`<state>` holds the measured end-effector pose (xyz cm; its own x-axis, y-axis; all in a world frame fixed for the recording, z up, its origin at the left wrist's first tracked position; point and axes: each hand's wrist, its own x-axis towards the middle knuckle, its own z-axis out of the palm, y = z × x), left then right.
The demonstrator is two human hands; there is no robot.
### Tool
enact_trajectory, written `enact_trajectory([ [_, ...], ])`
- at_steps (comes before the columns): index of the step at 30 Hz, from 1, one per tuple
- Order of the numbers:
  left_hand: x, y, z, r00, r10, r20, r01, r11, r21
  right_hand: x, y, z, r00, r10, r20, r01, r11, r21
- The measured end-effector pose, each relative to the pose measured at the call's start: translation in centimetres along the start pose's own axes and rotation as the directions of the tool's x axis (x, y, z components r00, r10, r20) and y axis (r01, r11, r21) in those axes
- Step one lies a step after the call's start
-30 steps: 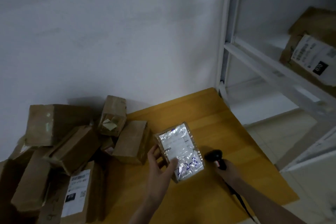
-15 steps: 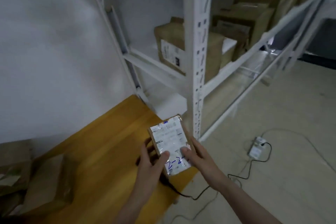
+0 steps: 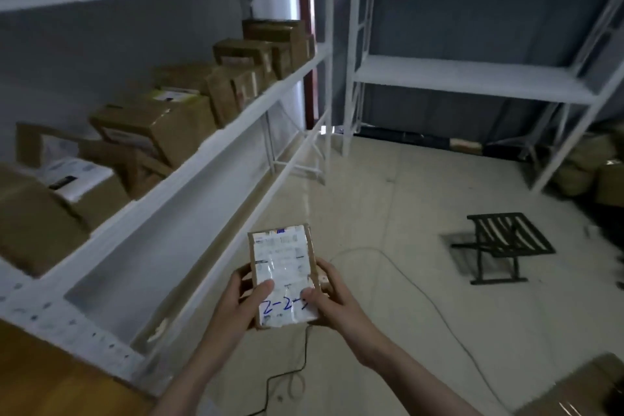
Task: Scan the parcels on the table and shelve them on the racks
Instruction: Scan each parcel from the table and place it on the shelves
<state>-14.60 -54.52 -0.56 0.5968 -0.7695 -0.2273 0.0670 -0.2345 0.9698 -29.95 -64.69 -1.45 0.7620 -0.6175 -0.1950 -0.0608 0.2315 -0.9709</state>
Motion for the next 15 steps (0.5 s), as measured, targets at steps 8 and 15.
enact_trajectory([
  [8,9.7,5.9,11.3,0.993,0.032,0.113,-0.035,0.999,0.033,5.0,-5.2,-12.0,0.984,-0.056,-0.168,0.053,0.998,-0.024],
  [15,22.8,10.5,17.4,0.976,0.096,0.195,-0.103,0.994,0.022,15.4,-9.4,-20.5,0.965,-0.106,-0.241,0.093,0.994,-0.065],
])
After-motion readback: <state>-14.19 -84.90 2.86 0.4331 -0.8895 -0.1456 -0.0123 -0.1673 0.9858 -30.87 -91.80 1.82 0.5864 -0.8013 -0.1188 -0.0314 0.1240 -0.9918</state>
